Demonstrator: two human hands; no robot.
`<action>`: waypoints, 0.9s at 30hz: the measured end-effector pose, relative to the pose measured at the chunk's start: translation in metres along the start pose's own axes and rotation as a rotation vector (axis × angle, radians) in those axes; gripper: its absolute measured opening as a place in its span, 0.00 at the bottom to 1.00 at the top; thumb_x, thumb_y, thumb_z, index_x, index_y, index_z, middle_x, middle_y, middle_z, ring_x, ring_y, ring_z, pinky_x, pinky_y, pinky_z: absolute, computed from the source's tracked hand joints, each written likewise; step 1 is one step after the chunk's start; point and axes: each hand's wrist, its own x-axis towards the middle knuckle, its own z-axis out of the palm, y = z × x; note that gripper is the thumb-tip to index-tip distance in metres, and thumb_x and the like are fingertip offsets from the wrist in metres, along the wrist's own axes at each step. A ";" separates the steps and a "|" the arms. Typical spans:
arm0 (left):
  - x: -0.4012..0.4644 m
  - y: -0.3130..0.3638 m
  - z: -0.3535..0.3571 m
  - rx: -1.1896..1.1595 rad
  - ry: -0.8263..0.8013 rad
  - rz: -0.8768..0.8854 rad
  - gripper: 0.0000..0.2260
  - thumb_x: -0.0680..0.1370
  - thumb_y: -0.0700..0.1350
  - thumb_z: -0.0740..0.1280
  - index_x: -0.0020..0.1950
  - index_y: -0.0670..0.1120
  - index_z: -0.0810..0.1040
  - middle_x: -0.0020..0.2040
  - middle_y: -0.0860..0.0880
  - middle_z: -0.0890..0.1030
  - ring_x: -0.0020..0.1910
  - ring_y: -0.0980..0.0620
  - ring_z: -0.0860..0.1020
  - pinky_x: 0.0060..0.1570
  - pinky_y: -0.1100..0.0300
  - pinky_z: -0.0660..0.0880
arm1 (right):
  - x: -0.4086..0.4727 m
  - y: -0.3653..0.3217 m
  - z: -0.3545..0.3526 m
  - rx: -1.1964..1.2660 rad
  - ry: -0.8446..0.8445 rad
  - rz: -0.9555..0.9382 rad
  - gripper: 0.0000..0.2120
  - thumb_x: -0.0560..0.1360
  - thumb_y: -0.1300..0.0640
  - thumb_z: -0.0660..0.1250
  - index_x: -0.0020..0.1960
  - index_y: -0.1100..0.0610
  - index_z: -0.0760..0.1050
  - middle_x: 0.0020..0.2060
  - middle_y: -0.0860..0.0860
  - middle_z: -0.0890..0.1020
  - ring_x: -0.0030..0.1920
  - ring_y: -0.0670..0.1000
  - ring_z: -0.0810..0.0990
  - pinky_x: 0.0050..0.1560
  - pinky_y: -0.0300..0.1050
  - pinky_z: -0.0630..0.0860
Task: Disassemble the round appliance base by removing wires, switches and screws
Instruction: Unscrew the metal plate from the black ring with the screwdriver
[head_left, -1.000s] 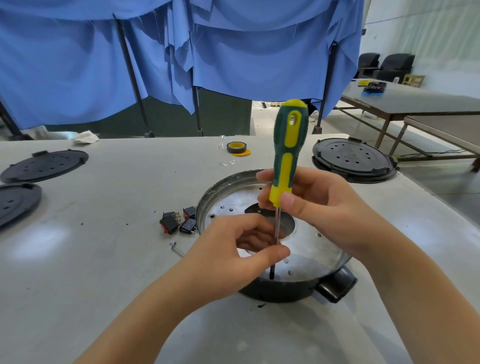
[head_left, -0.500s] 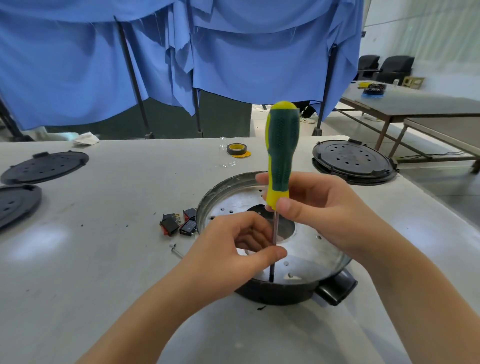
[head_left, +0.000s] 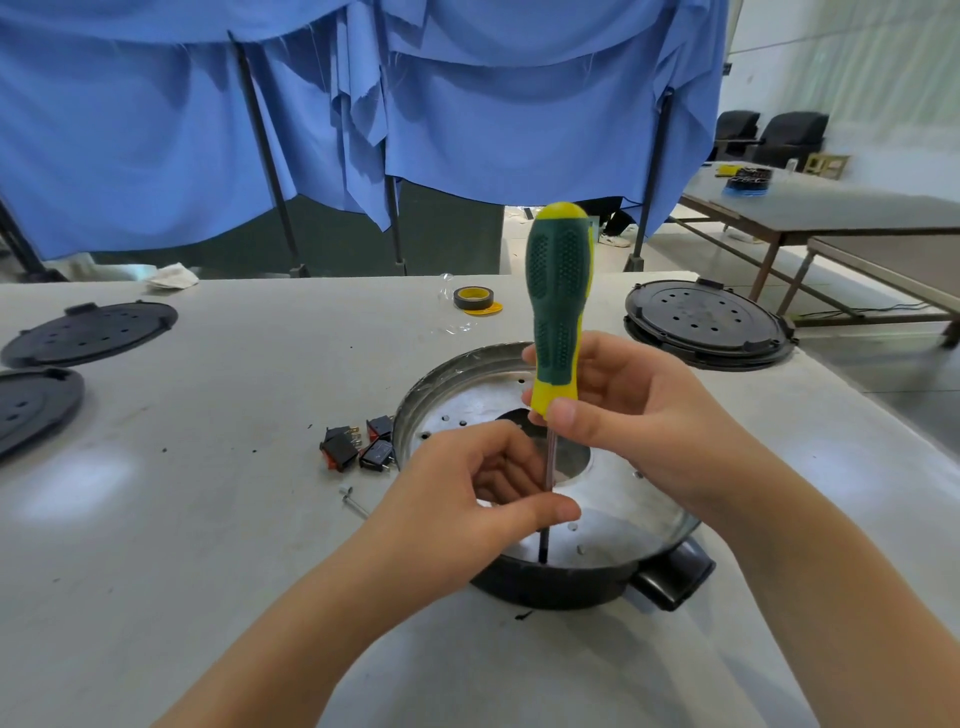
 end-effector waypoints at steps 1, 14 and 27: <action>0.000 0.000 0.000 -0.001 -0.006 0.004 0.08 0.68 0.43 0.77 0.37 0.52 0.79 0.33 0.54 0.82 0.34 0.56 0.81 0.39 0.65 0.78 | 0.000 0.001 -0.001 0.031 -0.012 0.003 0.17 0.64 0.55 0.74 0.52 0.54 0.79 0.44 0.53 0.86 0.47 0.51 0.85 0.46 0.39 0.79; -0.001 -0.001 0.000 0.030 0.016 0.006 0.09 0.65 0.50 0.78 0.37 0.50 0.79 0.33 0.52 0.82 0.34 0.50 0.82 0.39 0.53 0.80 | 0.000 0.001 -0.002 -0.044 -0.033 0.031 0.16 0.65 0.50 0.72 0.52 0.52 0.82 0.47 0.57 0.85 0.47 0.52 0.84 0.49 0.41 0.80; -0.001 0.000 0.003 0.117 -0.023 0.017 0.05 0.69 0.52 0.75 0.37 0.56 0.80 0.36 0.56 0.82 0.37 0.56 0.81 0.42 0.63 0.79 | 0.000 -0.001 0.000 -0.041 -0.051 0.002 0.14 0.67 0.60 0.72 0.52 0.62 0.77 0.42 0.52 0.83 0.46 0.50 0.83 0.47 0.39 0.79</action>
